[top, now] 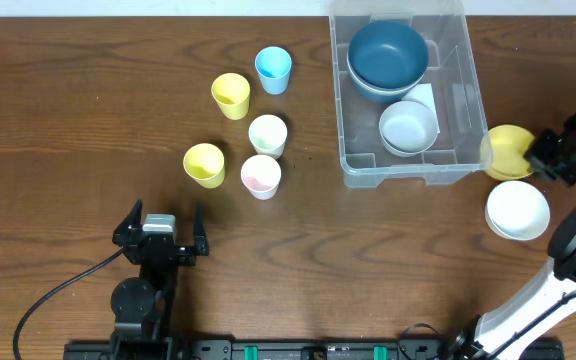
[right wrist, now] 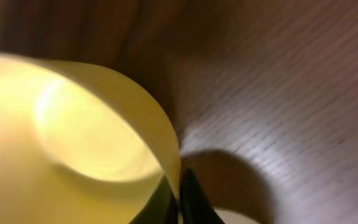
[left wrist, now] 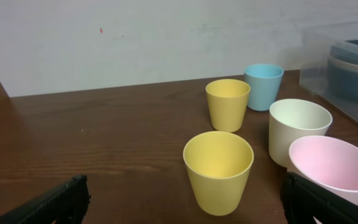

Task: Pack container
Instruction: 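Grasp the yellow bowl at right with the right gripper, then place the yellow bowl into the container onto the grey bowl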

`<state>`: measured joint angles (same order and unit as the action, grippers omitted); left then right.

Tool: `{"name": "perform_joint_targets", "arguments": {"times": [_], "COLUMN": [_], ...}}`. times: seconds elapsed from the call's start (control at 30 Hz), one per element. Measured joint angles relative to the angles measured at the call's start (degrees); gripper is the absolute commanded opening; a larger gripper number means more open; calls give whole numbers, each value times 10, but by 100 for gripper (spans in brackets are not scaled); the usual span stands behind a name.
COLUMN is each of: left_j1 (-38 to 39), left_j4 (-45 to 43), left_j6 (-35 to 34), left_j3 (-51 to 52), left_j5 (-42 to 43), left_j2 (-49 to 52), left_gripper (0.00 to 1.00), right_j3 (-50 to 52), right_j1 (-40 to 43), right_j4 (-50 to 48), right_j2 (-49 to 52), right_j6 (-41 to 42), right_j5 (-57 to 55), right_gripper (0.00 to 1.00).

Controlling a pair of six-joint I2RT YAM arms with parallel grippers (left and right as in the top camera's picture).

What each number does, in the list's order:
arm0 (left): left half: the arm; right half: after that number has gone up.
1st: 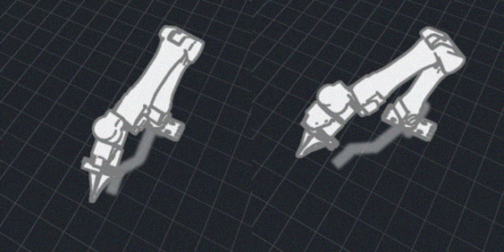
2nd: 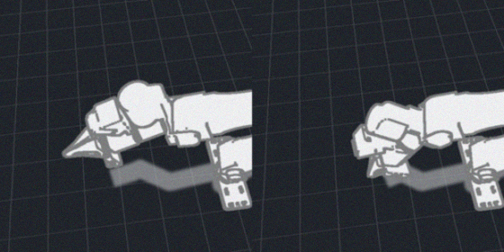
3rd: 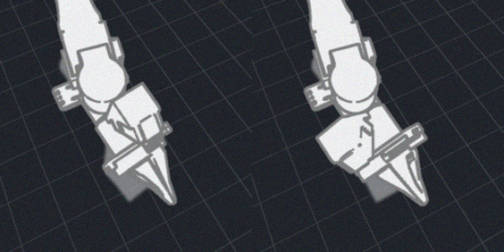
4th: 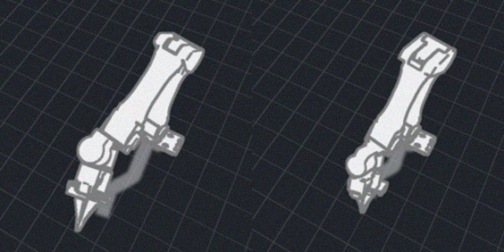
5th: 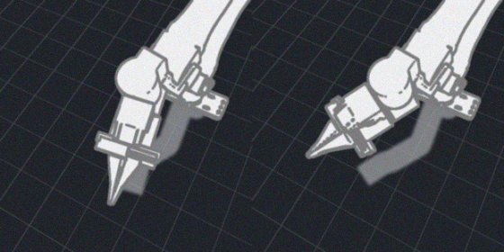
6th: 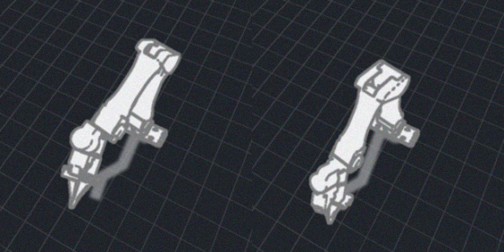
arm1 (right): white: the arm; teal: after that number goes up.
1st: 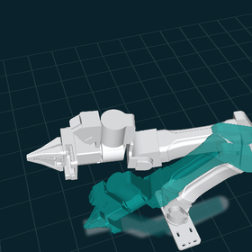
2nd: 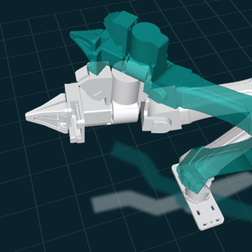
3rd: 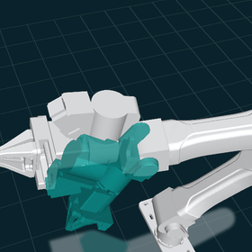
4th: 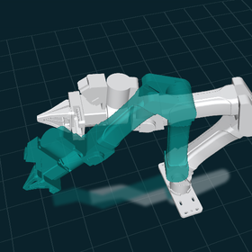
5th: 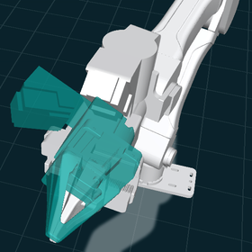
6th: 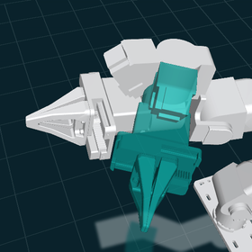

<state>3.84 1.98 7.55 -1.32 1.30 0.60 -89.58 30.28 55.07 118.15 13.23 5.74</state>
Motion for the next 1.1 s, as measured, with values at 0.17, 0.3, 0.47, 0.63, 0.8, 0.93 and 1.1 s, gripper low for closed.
{"name": "perform_joint_targets", "arguments": {"times": [0.17, 0.3, 0.47, 0.63, 0.8, 0.93, 1.1], "left_j1": [0, 0, 0, 0, 0, 0, 0], "left_j4": [0, 0, 0, 0, 0, 0, 0], "left_j6": [0, 0, 0, 0, 0, 0, 0], "left_j3": [0, 0, 0, 0, 0, 0, 0], "left_j5": [0, 0, 0, 0, 0, 0, 0], "left_j2": [0, 0, 0, 0, 0, 0, 0], "left_gripper": [98, 98, 98, 98, 98, 98, 98], "right_j3": [-166, -314, -430, -425, -346, -272, -188], "right_j1": [2, -3, -62, -193, -258, -259, -255], "right_j4": [94, 185, 269, 278, 241, 207, 162], "right_j2": [0, 0, -9, -16, -10, -3, 2], "right_j6": [-7, -22, -60, -79, -72, -65, -63], "right_j5": [38, 127, 199, 162, 122, 100, 88], "right_gripper": [1, 1, 1, 1, 1, 2, 4]}}
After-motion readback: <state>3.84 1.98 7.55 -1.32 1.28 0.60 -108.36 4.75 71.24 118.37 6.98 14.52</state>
